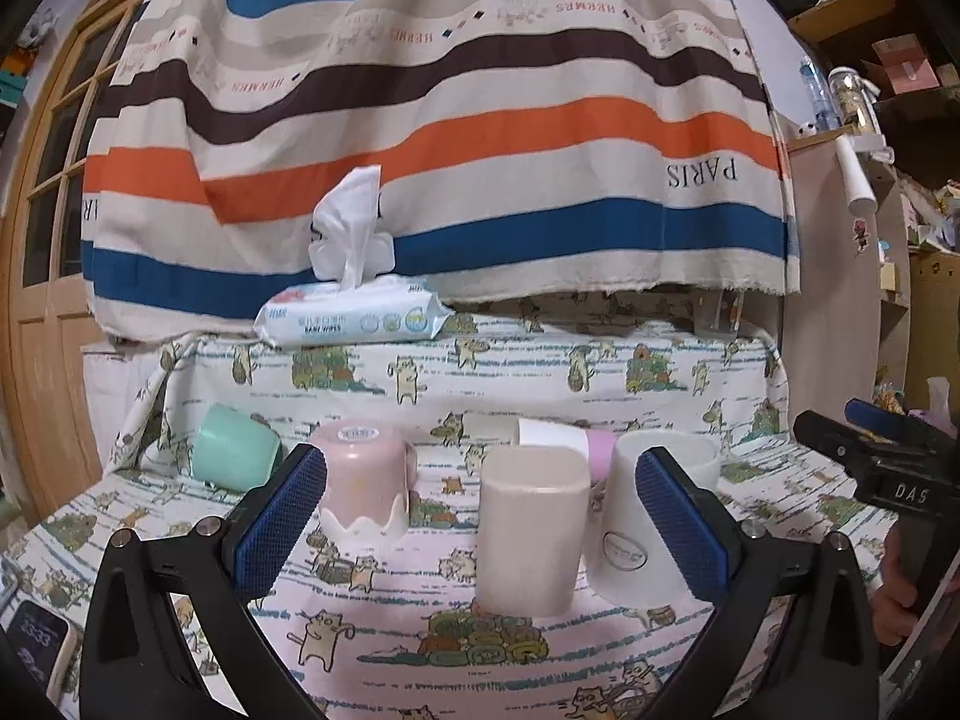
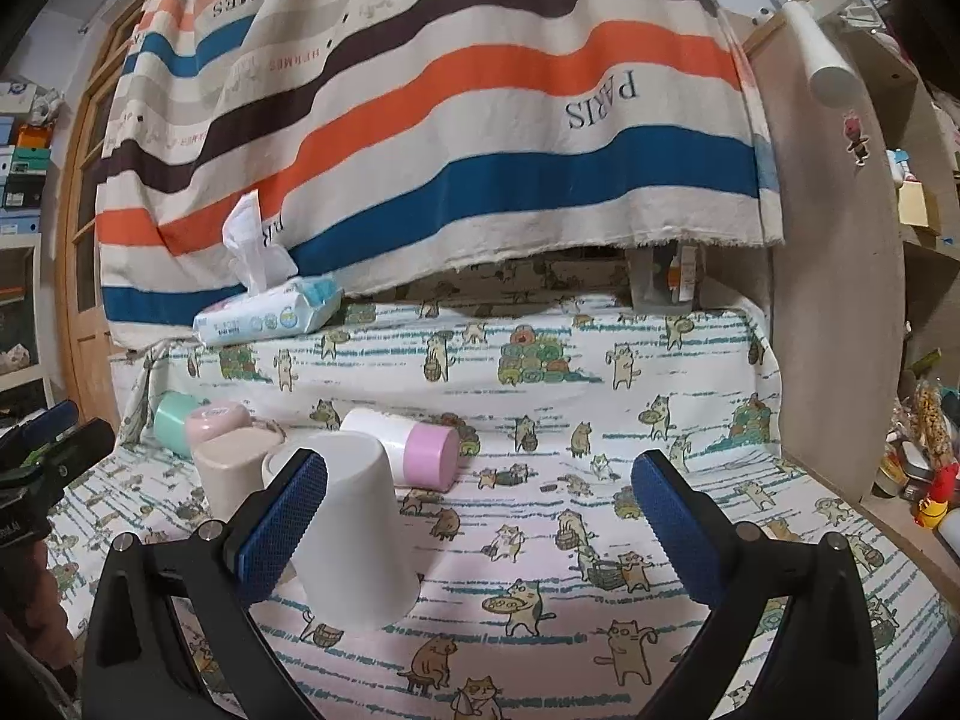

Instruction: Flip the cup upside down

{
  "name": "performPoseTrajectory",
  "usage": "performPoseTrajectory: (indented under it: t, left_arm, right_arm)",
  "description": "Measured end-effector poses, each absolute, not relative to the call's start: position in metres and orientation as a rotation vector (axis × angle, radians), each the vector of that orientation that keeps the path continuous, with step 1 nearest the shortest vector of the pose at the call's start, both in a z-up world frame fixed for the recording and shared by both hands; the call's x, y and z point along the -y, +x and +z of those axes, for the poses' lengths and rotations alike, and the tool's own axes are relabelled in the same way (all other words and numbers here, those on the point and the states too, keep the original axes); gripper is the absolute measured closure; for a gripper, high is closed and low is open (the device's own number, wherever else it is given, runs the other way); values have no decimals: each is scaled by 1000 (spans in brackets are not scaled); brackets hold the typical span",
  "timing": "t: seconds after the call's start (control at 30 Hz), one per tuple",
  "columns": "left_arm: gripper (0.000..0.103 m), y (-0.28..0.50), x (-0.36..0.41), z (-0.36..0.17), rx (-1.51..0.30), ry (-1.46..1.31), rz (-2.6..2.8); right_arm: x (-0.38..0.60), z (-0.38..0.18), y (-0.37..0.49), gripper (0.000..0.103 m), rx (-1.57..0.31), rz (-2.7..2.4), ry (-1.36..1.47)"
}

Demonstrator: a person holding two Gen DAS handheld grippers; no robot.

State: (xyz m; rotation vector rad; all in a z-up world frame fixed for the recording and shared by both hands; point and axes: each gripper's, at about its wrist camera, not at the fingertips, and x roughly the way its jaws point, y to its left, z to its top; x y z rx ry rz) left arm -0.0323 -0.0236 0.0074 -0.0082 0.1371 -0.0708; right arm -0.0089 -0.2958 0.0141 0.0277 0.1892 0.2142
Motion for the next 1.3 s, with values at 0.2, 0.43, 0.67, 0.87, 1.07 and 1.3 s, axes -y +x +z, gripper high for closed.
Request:
performPoseTrajectory:
  t: [0.2, 0.43, 0.67, 0.87, 1.07, 1.3]
  left_arm:
    - [0, -22, 24, 3, -207, -9, -73]
    - [0, -10, 30, -5, -298, 2, -103]
    - [0, -10, 28, -5, -300, 0, -77]
    - [0, -8, 27, -5, -302, -3, -63]
    - [0, -8, 27, -5, -303, -4, -63]
    - [0, -8, 27, -5, -303, -3, -63]
  right_arm:
    - [283, 9, 6, 0, -277, 156, -41]
    - [283, 9, 10, 0, -294, 146, -46]
    - [281, 8, 11, 0, -295, 151, -52]
    - [281, 8, 10, 0, -294, 154, -52]
    - [281, 8, 10, 0, -294, 153, -52]
    - [281, 8, 10, 0, -294, 154, -52]
